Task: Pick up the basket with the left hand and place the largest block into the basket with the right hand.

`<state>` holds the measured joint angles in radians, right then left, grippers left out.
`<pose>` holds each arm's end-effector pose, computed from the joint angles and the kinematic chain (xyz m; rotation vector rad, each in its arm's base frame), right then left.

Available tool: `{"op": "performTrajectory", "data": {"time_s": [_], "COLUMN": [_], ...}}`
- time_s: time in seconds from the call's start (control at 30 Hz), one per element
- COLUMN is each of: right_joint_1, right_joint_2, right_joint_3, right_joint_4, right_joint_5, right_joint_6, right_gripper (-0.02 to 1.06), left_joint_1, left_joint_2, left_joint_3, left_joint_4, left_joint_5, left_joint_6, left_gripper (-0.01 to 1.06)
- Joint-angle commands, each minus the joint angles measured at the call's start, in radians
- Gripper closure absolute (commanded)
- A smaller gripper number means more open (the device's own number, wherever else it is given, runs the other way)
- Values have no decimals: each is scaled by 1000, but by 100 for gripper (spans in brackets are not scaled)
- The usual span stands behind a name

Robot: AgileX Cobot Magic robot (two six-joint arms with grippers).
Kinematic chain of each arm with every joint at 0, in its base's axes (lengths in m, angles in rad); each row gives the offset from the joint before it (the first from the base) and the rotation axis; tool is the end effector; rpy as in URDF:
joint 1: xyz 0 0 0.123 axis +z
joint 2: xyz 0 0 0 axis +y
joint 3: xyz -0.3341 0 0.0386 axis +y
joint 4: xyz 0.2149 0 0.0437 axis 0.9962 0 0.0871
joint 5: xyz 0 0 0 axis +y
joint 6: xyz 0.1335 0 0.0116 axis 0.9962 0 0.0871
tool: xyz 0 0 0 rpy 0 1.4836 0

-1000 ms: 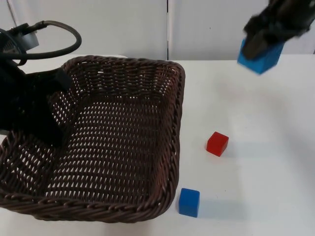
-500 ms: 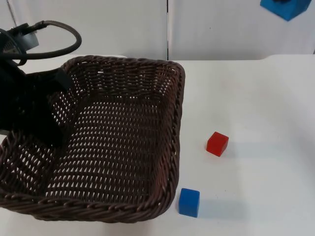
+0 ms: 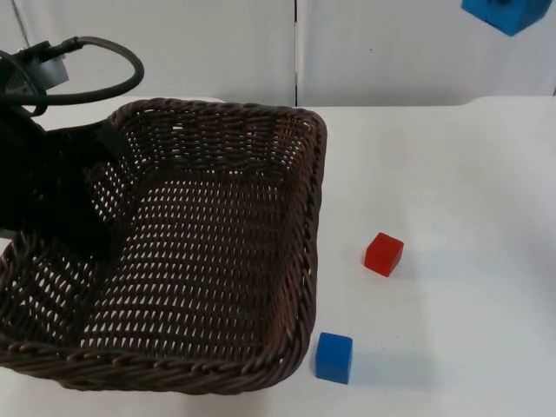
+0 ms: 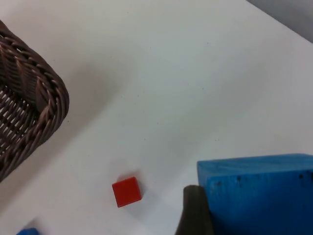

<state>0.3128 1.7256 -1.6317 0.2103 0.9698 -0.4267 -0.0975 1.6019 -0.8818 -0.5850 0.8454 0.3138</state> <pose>0.3570 0.1397 0.3619 -0.8360 2.3879 0.2218 0.2549 -0.0806 0.2269 0.0543 2.9317 -0.6575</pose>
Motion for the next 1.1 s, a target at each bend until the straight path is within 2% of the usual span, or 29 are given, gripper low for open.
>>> {"op": "performTrajectory", "data": {"time_s": [0.0, 0.4, 0.53, 0.97, 1.07], "right_joint_1": [-1, 4, 40, 287, 318], "right_joint_2": [-13, -13, -13, 16, 26], "right_joint_3": [-6, -6, -6, -6, -3], "right_joint_4": [4, 214, 218, 211, 211], "right_joint_5": [0, -18, -18, -100, -110], "right_joint_6": [12, 14, 11, 7, -1], "right_gripper": [105, 105, 105, 105, 105], "left_joint_1": [-1, -1, -1, -1, -1], "left_joint_2": [-15, -15, -15, -15, -15], "left_joint_3": [1, 1, 1, 1, 1], "left_joint_4": [-33, -36, -36, -36, -36], "left_joint_5": [9, 9, 9, 9, 9], "left_joint_6": [-6, -6, -6, -6, -6], "left_gripper": [105, 105, 105, 105, 105]}}
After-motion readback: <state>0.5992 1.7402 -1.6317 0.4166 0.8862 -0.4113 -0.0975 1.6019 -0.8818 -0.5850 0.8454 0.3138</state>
